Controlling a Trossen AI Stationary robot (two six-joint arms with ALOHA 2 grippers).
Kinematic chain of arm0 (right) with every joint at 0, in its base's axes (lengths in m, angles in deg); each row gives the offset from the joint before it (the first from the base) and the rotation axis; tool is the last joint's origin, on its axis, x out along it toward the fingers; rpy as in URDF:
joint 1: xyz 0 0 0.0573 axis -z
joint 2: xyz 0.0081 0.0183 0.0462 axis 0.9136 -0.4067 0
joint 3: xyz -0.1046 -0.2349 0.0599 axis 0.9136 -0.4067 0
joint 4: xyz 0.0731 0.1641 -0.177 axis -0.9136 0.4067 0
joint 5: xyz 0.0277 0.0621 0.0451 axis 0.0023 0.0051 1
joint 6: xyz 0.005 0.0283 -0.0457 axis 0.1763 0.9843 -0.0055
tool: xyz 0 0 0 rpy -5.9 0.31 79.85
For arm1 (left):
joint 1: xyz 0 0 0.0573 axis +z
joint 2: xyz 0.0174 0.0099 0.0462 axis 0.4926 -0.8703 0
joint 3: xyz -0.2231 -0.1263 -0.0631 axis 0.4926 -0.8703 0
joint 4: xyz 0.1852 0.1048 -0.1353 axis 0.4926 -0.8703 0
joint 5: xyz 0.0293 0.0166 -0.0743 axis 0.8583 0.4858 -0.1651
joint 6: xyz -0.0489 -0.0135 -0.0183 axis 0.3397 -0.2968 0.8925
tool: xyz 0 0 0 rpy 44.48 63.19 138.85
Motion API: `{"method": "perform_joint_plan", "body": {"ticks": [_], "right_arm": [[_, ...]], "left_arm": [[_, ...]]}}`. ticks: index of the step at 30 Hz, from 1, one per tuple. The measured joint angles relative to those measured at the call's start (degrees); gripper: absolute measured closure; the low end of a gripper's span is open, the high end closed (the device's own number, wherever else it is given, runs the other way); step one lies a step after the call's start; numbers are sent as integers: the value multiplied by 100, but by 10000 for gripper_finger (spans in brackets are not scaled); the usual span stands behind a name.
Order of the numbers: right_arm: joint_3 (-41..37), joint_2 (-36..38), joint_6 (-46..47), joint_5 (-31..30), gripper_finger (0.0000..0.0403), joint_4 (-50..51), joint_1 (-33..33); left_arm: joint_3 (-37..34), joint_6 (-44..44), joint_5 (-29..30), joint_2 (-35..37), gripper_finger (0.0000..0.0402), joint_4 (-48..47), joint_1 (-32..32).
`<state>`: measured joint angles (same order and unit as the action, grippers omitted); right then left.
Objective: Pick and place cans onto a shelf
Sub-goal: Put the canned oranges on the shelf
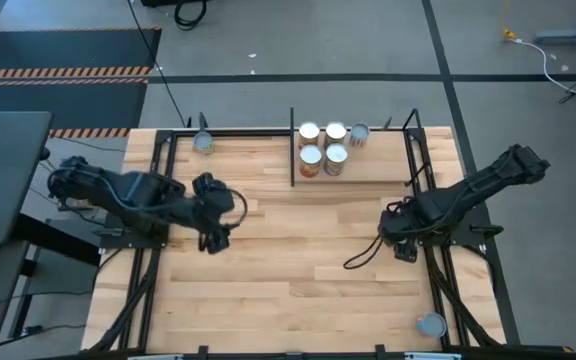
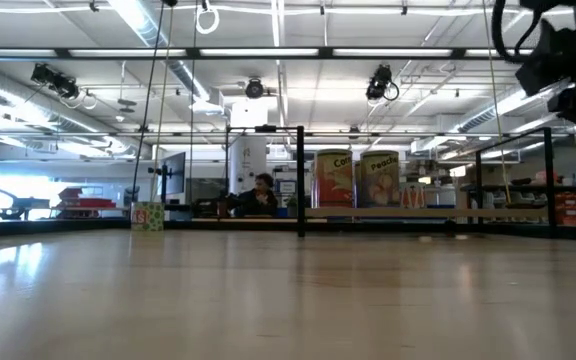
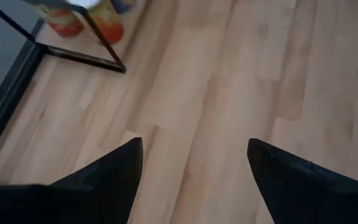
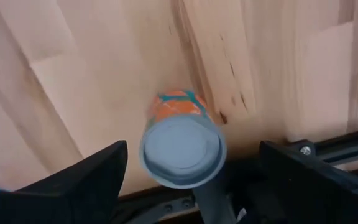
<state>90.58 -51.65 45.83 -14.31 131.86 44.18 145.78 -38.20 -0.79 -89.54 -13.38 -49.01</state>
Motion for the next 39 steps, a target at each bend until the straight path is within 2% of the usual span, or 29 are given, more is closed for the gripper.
{"method": "perform_joint_plan", "body": {"ticks": [8, 16, 19, 31, 35, 39], "right_arm": [[13, -536, -751, 930, 23, -24, 893], [-204, -1132, -1342, 1376, 11, -197, 1588], [-202, -1523, -1089, 1331, 9, -291, 1675], [-370, -2422, -1621, 1812, 10, -321, 1675], [-385, -2665, -1758, 1857, 30, -297, 1615], [-369, -2689, -1776, 1807, 78, -254, 1596]], "left_arm": [[0, 140, 0, -423, 108, -11, -226], [0, 208, 23, -421, 108, 22, -226], [0, 206, 22, -421, 108, 17, -226], [0, 160, 22, -419, 108, -39, -237], [0, 159, 22, -419, 108, -149, -237], [0, 146, 60, -378, 108, -342, -237]]}}
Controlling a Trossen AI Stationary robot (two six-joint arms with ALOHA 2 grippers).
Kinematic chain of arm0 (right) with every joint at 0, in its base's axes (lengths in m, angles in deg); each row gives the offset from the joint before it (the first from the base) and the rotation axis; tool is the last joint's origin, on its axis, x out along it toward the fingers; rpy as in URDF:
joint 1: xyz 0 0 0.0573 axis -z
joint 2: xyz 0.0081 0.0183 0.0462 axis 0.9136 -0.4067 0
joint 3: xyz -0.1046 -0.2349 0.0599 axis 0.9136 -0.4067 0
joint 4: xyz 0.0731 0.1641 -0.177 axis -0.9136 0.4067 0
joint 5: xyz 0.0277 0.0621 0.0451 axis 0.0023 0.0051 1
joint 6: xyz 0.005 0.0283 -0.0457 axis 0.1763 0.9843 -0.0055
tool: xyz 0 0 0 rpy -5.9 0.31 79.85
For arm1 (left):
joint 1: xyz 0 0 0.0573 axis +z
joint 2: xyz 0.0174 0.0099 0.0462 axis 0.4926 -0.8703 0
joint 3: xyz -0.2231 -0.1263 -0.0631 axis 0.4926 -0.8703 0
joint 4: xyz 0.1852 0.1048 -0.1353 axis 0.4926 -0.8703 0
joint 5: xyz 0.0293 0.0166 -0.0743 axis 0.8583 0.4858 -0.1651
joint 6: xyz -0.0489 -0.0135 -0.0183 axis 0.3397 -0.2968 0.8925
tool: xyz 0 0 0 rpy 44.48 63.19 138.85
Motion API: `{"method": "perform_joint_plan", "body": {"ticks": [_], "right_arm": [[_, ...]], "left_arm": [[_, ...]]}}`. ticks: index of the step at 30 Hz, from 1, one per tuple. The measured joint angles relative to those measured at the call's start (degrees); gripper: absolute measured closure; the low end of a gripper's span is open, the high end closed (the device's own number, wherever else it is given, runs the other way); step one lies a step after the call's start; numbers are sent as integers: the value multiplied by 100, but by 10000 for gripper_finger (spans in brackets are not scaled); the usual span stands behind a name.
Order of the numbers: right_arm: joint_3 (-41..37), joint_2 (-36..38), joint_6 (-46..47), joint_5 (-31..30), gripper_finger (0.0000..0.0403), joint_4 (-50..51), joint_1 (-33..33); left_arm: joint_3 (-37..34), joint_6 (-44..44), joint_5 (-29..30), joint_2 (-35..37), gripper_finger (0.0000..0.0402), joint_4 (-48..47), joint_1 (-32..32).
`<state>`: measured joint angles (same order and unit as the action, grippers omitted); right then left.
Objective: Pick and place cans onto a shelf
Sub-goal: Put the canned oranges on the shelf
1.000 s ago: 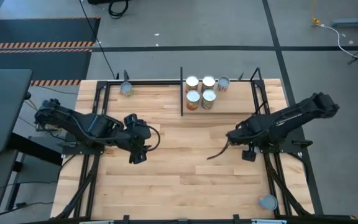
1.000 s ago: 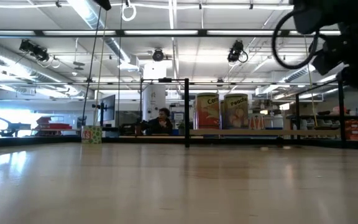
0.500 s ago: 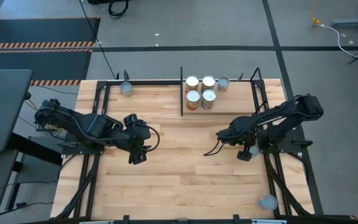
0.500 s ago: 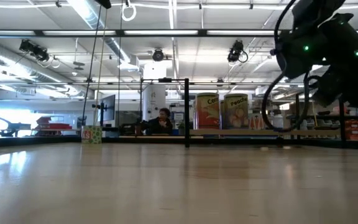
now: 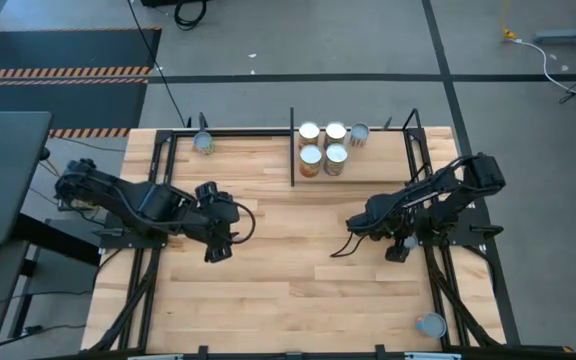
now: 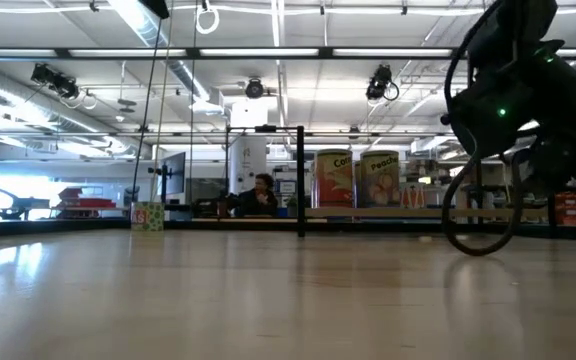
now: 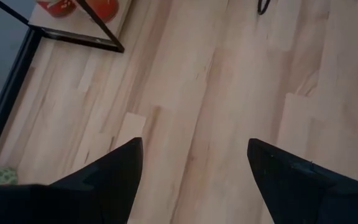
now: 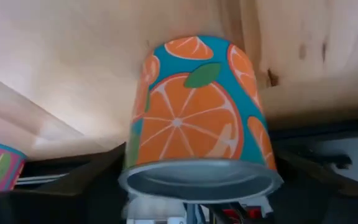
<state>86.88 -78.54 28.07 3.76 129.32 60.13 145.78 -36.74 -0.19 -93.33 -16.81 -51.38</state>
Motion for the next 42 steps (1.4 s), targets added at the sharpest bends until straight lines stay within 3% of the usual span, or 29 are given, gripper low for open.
{"method": "perform_joint_plan", "body": {"ticks": [3, 5, 8, 12, 21, 28, 33, 42], "right_arm": [[294, 127, -70, -179, 117, 439, 48], [734, 250, -243, -408, 118, 807, 134], [1543, 456, -831, -1376, 118, 1362, 284], [2275, 661, -2137, -2596, 118, 1272, 619], [2347, 230, -4513, -4347, 118, 728, 2331], [2348, 165, -5563, -4198, 118, -172, 3140], [2303, 99, -5764, -4205, 105, -374, 3465], [2232, 69, -5920, -4046, 93, -793, 3556]], "left_arm": [[2, -4, 7, 24, 108, -60, 26], [2, -4, 9, 65, 108, -101, 40], [4, 123, 219, 182, 109, -267, 76], [2, 478, 1017, 405, 112, -357, -36], [2, 797, 1207, 790, 127, -780, -122], [2, 853, 1236, 803, 139, -785, -124], [2, 1029, 1234, 803, 143, -763, -72], [2, 1331, 1229, 790, 143, -757, -92]]}}
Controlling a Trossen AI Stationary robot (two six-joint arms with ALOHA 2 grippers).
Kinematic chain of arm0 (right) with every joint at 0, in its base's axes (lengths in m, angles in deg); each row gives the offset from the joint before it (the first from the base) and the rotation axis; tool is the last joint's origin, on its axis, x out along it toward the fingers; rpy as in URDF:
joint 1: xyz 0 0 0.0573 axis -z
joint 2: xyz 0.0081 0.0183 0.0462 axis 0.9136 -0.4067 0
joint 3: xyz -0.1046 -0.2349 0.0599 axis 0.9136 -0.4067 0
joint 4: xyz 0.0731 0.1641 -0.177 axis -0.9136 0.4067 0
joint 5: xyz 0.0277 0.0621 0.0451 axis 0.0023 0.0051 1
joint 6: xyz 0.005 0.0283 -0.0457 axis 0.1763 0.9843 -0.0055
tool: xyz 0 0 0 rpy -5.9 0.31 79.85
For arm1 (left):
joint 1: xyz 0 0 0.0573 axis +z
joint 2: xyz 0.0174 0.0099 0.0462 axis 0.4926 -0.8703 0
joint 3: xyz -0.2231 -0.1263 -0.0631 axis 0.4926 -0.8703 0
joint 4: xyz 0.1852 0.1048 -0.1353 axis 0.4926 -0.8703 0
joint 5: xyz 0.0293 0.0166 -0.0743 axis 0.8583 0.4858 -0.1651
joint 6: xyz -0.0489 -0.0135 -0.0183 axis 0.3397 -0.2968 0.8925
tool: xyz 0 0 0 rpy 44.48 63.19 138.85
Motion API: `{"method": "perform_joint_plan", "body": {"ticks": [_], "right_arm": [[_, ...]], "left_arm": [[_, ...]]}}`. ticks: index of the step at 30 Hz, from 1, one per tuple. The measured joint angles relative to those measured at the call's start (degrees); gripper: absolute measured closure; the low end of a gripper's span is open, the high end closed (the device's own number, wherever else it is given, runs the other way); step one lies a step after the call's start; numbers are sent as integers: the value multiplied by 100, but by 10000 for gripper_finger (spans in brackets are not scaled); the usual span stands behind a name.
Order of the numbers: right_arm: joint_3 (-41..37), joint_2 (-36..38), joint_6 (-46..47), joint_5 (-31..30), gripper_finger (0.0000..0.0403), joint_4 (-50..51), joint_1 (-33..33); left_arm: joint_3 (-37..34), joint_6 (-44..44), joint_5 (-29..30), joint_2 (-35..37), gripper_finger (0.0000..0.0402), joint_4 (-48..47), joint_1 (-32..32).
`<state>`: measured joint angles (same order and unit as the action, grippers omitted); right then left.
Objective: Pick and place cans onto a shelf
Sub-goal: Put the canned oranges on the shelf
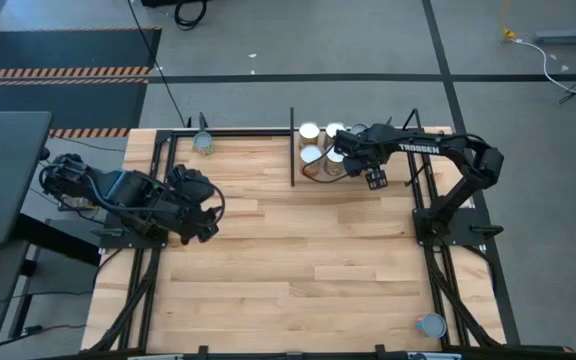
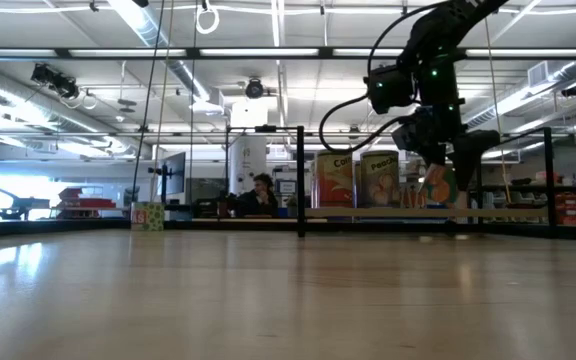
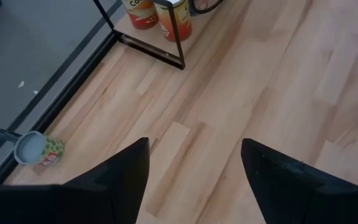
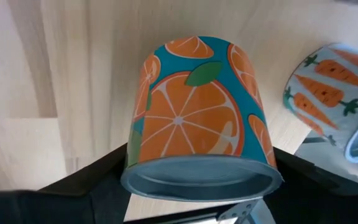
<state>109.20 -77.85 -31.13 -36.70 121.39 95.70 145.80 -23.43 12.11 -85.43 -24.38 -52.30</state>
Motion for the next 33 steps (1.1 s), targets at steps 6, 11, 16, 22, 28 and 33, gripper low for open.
{"method": "perform_joint_plan", "body": {"ticks": [6, 11, 16, 22, 28, 33], "right_arm": [[0, 0, 16, 2, 68, 45, 90], [43, 9, 196, 11, 55, 49, 124], [370, 68, 468, 48, 54, 113, 124], [670, 576, 879, 312, 60, 180, 189], [310, 1450, 1387, 1062, 92, -166, 470], [-124, 1603, 1045, 341, 131, -164, 766]], "left_arm": [[0, 244, -48, 1, 143, 277, 0], [0, 49, -131, 1, 143, 501, 0], [0, 29, -131, 1, 143, 503, 0], [0, 26, -131, 0, 143, 503, 0], [0, 34, -133, 0, 143, 512, 0], [0, 12, 34, 0, 143, 574, -2]]}}
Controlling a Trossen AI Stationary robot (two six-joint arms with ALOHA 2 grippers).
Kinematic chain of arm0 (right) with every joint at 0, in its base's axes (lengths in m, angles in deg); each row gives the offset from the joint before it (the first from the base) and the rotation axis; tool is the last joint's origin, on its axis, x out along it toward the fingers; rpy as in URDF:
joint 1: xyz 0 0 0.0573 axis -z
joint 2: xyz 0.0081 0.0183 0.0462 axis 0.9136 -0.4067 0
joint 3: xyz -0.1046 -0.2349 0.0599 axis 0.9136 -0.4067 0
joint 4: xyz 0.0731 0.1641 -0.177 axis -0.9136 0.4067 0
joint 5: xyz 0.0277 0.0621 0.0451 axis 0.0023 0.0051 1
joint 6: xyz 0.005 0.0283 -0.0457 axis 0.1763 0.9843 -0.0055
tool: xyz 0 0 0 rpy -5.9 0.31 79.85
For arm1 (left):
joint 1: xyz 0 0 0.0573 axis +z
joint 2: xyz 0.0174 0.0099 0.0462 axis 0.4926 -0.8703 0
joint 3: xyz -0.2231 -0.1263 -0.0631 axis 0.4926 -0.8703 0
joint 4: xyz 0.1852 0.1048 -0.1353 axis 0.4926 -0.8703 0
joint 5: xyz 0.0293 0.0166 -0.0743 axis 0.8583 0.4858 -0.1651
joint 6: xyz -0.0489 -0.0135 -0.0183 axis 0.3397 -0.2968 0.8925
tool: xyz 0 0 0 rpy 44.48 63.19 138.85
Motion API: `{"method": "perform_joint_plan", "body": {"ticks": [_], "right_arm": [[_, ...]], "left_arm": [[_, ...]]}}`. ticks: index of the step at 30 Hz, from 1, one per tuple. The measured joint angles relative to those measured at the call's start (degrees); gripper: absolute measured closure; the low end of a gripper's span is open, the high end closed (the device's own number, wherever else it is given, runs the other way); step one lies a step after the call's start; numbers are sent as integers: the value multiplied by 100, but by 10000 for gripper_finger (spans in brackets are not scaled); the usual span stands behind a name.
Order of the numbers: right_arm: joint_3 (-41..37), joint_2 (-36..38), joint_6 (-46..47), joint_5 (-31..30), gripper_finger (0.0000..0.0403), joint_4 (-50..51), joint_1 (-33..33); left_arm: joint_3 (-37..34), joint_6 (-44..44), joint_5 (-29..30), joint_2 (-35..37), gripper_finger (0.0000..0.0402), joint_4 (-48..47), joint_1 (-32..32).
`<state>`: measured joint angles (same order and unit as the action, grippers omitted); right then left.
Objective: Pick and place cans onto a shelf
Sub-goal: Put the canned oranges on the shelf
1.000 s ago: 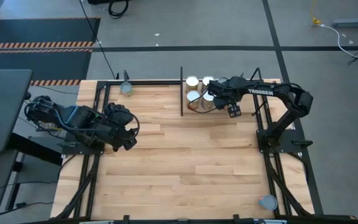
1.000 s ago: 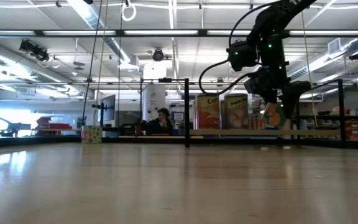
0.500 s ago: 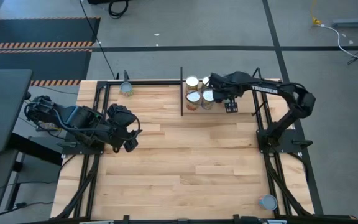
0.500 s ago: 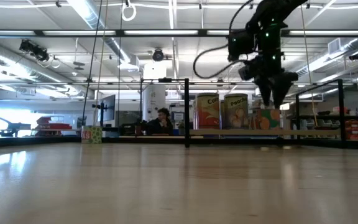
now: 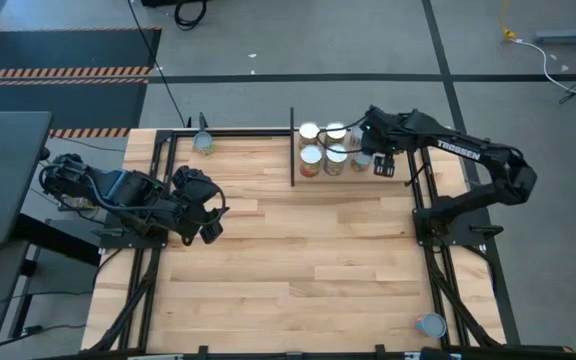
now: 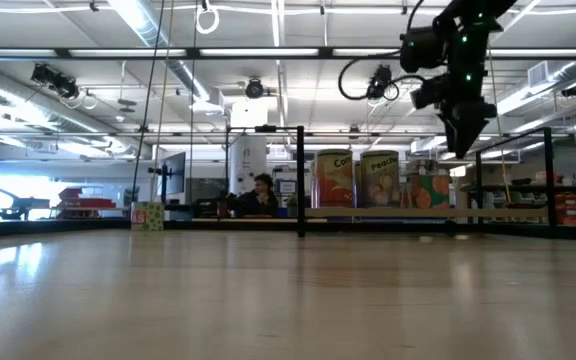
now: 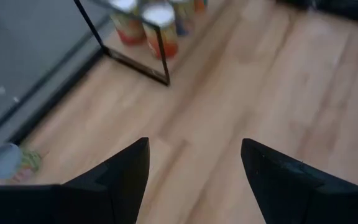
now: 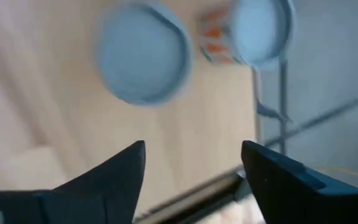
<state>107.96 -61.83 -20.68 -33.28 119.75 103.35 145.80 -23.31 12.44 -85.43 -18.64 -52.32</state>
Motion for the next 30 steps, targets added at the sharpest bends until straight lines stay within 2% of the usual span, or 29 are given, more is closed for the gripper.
{"method": "perform_joint_plan", "body": {"ticks": [2, 6, 11, 14, 20, 26, 30], "right_arm": [[-87, -80, -71, -193, 145, -233, 96], [-303, -397, -194, -90, 156, -899, 258], [-349, -695, -435, -64, 158, -947, 475], [-333, -576, -342, 231, 158, -1052, 533], [-338, -335, -214, 304, 158, -1038, 543], [-340, 132, 210, 1330, 158, -1360, 515], [-537, 121, 490, 1457, 158, -2140, 520]], "left_arm": [[-2, -128, 357, 0, 143, 196, 1], [-2, -752, 852, -2, 143, 742, 139], [-4, -798, 713, 15, 143, 431, 611], [-4, -942, 701, 50, 143, 367, 764], [-4, -1136, 605, 42, 143, 482, 927], [-4, -1063, 598, 39, 143, 491, 907], [-4, -1047, 602, 39, 143, 615, 909]]}}
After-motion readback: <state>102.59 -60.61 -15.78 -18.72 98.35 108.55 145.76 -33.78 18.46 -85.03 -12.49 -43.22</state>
